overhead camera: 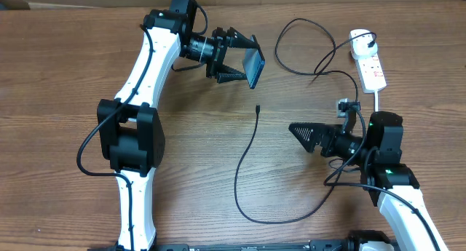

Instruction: Plug charger to phone and switch on socket

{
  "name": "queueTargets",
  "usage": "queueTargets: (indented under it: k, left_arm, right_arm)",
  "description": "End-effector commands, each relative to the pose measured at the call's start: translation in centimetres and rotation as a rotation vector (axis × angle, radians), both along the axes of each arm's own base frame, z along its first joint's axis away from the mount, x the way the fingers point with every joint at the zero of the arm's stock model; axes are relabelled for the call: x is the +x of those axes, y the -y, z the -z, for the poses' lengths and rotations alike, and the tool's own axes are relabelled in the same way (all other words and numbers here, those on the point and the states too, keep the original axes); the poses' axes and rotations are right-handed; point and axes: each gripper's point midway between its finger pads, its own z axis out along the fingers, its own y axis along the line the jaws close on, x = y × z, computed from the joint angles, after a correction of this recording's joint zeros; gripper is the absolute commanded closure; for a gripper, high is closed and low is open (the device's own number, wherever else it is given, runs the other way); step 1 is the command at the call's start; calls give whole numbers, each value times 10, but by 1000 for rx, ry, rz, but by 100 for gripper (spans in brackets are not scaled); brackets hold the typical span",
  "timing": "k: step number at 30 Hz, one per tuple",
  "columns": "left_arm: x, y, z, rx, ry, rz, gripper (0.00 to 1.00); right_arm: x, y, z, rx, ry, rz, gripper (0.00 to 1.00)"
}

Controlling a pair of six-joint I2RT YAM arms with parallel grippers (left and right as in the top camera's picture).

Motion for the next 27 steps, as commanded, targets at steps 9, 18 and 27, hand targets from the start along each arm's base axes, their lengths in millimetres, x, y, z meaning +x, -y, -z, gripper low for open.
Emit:
queueTargets:
  k: [9, 18, 27]
  left_arm:
    - [-4, 16, 16, 166, 79, 15, 29]
    - [-18, 38, 28, 257, 3, 15, 30]
    - [-25, 49, 44, 373, 25, 17, 30]
  right_arm:
    - [12, -15, -47, 194, 39, -2, 0]
    - [32, -26, -56, 181, 74, 126, 0]
    - [41, -30, -49, 106, 99, 238, 0]
